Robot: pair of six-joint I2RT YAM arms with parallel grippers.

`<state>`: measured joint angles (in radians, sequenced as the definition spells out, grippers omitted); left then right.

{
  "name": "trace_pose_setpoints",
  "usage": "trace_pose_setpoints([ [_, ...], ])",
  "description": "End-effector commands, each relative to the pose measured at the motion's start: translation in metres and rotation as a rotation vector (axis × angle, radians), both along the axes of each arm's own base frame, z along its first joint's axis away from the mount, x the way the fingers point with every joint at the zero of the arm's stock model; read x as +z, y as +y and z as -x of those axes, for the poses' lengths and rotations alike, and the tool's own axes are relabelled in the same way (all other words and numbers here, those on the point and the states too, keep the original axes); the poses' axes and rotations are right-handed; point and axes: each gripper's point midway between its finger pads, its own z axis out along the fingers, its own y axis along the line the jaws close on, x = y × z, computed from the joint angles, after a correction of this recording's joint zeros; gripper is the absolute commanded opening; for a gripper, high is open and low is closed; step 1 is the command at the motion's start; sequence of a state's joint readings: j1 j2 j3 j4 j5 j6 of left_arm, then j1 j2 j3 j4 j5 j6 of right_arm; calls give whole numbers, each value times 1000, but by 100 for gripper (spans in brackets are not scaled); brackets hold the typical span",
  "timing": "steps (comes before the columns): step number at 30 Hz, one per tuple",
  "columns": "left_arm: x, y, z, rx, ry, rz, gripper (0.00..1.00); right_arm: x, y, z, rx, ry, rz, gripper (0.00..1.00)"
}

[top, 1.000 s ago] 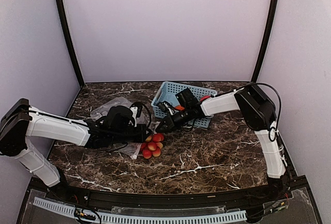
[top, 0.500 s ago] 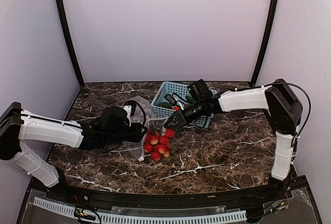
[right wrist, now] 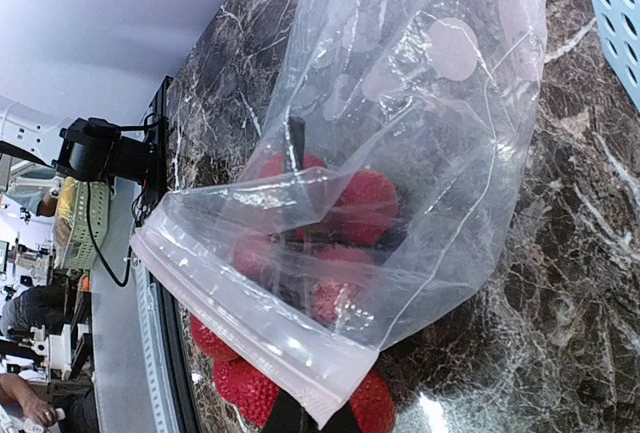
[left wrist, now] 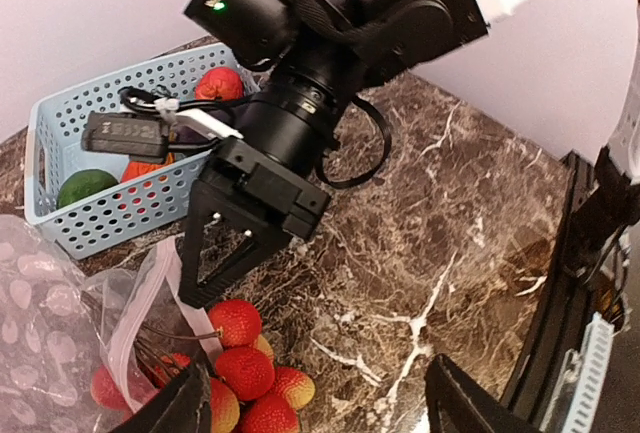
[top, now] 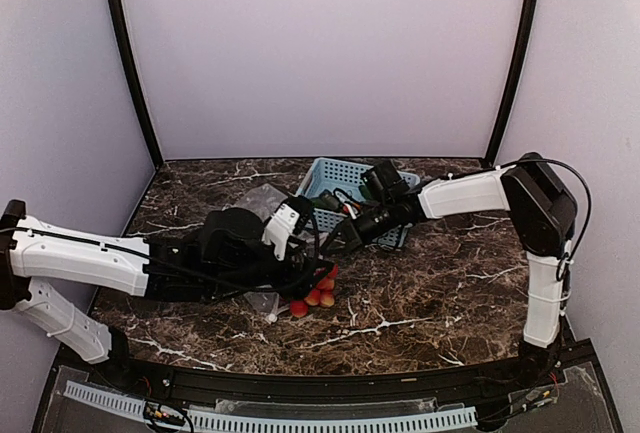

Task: Place the food in the zip-top bag and seal the zipper
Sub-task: Pass from the left arm to the right, then adjust the fake fruit in the zipper food storage bag.

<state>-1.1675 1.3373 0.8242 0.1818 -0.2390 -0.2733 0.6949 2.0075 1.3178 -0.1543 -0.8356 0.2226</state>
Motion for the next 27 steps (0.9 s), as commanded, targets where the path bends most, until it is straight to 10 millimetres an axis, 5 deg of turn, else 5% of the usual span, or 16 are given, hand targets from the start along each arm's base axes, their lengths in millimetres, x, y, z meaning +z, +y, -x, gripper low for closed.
trace_pose_setpoints([
  [1,-43,-6,1,12,-70,-304,74,-16,-3,-6,-4,71,-13,0],
  [2,-61,-8,-2,20,-61,-367,75,-17,-3,-7,-3,79,-17,0],
  [9,-98,-12,-19,127,-69,-628,76,-26,0,-12,4,153,-39,0],
  [22,-140,4,-30,89,-159,-998,80,-29,1,-10,4,192,-44,0],
  [27,-137,21,-41,125,-224,-1123,69,-28,-6,-6,5,194,-28,0],
])
